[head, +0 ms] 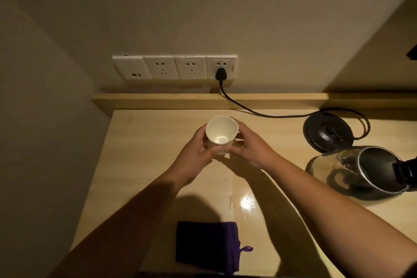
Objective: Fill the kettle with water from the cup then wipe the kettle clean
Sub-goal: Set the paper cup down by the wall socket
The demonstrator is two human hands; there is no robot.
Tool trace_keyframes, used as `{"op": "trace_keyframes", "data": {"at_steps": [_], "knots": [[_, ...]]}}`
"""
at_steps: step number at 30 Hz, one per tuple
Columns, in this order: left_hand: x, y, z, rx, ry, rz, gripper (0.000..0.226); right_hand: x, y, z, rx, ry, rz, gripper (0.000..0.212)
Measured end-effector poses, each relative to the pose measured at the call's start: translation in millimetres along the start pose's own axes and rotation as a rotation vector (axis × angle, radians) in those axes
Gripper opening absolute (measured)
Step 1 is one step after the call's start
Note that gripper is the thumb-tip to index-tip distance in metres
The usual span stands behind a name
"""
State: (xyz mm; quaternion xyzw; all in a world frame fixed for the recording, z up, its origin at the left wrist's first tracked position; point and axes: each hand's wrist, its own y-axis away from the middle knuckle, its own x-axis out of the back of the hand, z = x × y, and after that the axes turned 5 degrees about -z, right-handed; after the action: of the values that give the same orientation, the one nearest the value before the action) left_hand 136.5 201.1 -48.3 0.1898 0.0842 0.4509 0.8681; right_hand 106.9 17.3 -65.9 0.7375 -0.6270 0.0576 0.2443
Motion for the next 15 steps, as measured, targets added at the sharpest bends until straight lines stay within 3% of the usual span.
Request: {"op": "trace_keyframes", "data": {"at_steps": [7,15], "knots": [[30,-79,-7,-0.048,-0.073,0.026,0.066,0,-74,8,-0.044,0.062,0.151,0.084],[37,-127,-18,-0.089,-0.209,0.093,0.061,10,-107,30,-0.043,-0.056,0.176,0.081]]}}
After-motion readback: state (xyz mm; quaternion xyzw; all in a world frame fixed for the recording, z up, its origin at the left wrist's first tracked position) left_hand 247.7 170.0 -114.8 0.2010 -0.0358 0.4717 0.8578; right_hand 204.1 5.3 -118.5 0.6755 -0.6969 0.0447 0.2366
